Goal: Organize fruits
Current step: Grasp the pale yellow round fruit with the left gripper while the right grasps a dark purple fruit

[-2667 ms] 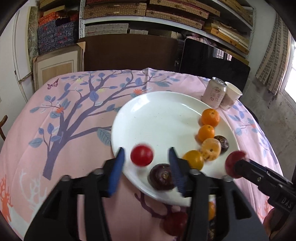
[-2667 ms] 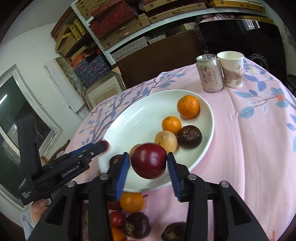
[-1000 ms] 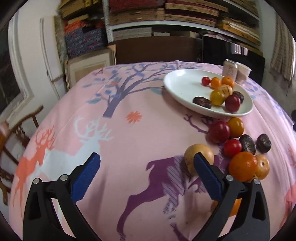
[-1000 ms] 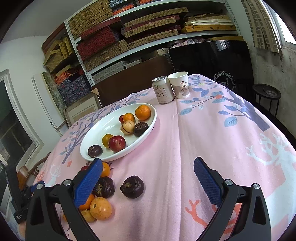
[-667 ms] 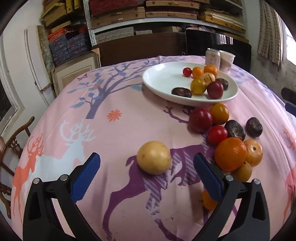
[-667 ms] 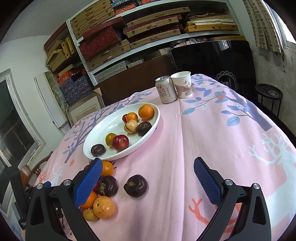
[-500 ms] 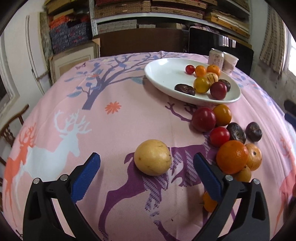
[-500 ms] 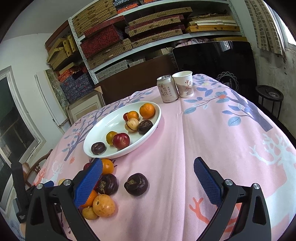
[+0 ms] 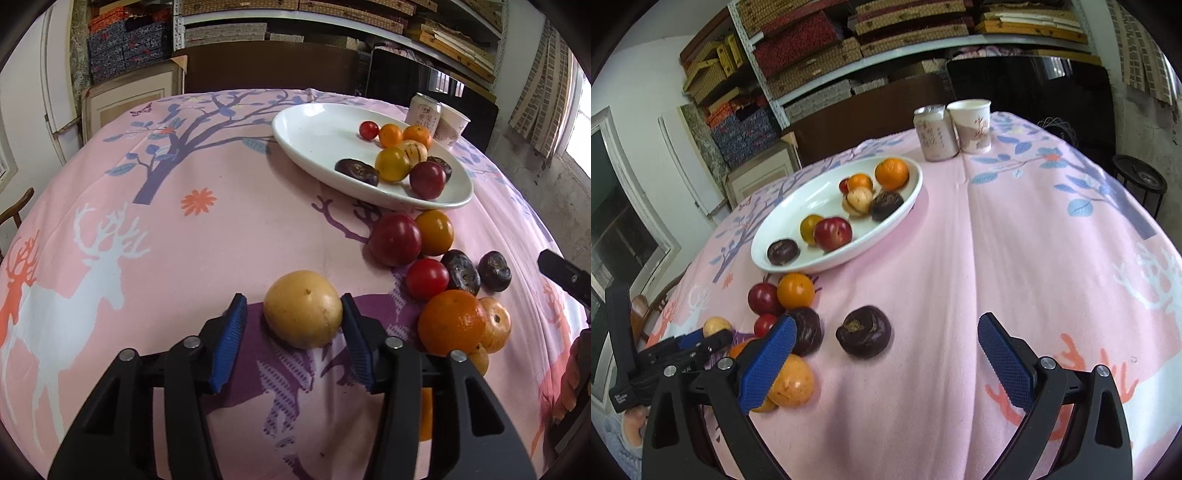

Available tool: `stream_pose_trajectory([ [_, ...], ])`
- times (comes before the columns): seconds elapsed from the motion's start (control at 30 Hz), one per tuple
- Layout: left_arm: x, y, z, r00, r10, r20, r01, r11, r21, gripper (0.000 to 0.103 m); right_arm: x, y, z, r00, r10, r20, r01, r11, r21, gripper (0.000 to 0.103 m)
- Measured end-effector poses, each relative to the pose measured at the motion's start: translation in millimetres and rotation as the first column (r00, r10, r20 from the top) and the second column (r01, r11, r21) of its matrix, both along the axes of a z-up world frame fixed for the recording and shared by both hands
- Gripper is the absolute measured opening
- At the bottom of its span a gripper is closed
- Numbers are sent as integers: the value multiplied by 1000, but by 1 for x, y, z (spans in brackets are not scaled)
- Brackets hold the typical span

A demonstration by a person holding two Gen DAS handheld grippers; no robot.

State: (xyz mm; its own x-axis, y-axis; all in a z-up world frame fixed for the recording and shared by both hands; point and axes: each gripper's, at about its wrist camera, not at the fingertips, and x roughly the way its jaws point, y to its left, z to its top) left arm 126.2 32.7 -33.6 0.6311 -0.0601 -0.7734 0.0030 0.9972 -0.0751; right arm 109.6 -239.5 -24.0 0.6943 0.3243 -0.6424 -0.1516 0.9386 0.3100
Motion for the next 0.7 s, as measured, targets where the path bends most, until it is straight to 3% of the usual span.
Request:
stream_pose_trajectory([
  [0.07, -1, -1, 1, 1000, -8, 6, 8, 1000, -3, 42, 0, 7, -3, 1000, 23, -3, -23, 999, -34, 96],
  [0.23, -2, -2, 2, 1000, -7, 11, 7, 1000, -10, 41, 1, 26, -11, 996, 85, -22, -87, 988, -127, 72],
  [0.37, -2, -3, 2, 1000, -8, 9, 8, 1000, 2, 41, 5, 30, -15, 996, 83, -40, -88, 984, -155, 66],
  [0.5, -2, -4, 1, 1000, -7, 5, 7, 1000, 8, 41, 13, 36, -21, 991, 101, -84, -114, 980, -161, 46],
  [0.6, -2, -1, 1, 1000, -2, 7, 2, 1000, -12, 40, 13, 39, -21, 989, 118, -84, -130, 979, -156, 39],
  [0.7, -4, 1, 3, 1000, 12, 20, -11, 1000, -25, 40, 10, 36, -16, 992, 117, -55, -124, 983, -138, 38],
])
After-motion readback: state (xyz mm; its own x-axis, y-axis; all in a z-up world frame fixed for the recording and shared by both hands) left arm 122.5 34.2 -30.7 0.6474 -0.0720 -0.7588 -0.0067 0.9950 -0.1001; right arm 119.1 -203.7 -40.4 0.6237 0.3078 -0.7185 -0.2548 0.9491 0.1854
